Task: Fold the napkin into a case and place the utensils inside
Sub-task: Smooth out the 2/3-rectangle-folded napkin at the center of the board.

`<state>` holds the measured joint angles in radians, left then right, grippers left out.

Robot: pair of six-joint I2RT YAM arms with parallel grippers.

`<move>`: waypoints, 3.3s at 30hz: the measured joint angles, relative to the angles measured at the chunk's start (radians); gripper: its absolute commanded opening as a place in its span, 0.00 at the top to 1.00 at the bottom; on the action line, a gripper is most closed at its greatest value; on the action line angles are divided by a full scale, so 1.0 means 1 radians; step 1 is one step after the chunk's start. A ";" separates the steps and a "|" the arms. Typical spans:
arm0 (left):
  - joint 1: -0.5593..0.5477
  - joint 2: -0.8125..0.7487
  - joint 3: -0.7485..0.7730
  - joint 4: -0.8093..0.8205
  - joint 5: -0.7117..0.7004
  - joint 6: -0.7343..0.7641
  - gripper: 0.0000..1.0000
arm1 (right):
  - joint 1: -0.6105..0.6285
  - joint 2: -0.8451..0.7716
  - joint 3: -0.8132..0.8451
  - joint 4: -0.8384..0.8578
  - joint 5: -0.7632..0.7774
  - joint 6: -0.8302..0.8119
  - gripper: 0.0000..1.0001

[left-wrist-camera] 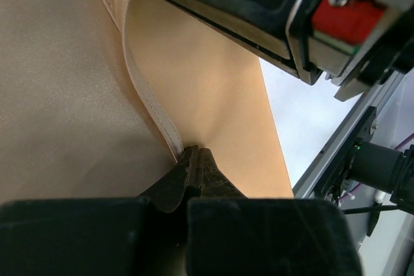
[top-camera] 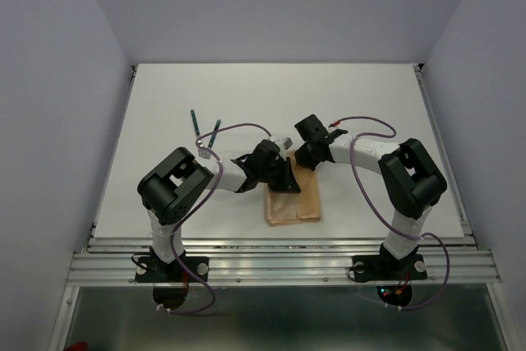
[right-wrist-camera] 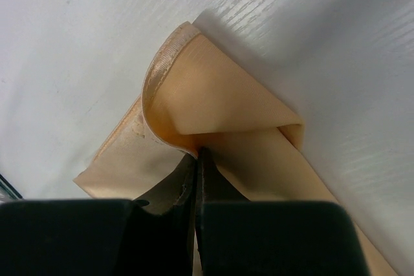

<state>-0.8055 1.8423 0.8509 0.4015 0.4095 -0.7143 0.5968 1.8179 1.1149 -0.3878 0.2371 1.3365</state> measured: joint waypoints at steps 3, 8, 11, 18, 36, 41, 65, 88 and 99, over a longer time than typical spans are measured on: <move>0.000 0.000 0.002 -0.007 0.003 0.018 1.00 | 0.000 -0.009 -0.010 -0.010 0.008 -0.006 0.98; 0.007 -0.001 0.005 -0.025 0.029 0.060 1.00 | 0.000 -0.042 -0.042 -0.032 0.035 -0.023 0.93; 0.009 -0.002 0.004 -0.030 0.041 0.080 1.00 | 0.000 -0.058 -0.058 -0.043 0.047 -0.036 0.78; 0.011 -0.002 0.004 -0.034 0.063 0.111 1.00 | 0.000 -0.101 -0.066 -0.055 0.048 -0.142 0.27; 0.016 -0.002 0.018 -0.072 0.094 0.152 1.00 | -0.129 -0.416 -0.145 -0.055 0.106 -0.478 0.92; 0.016 -0.002 0.020 -0.079 0.099 0.161 1.00 | -0.164 -0.290 -0.135 -0.058 0.103 -0.534 0.97; 0.016 0.003 0.053 -0.148 0.122 0.214 1.00 | -0.163 -0.151 -0.121 0.033 -0.015 -0.555 0.99; 0.018 0.008 0.060 -0.152 0.136 0.226 1.00 | -0.128 -0.077 -0.076 0.076 -0.058 -0.523 0.99; 0.018 -0.010 0.064 -0.195 0.114 0.229 1.00 | -0.109 -0.019 -0.031 0.079 0.002 -0.482 0.99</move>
<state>-0.7879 1.8324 0.9154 0.2062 0.5232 -0.4858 0.4877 1.7988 1.0840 -0.3084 0.2394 0.8547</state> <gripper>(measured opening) 0.022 0.017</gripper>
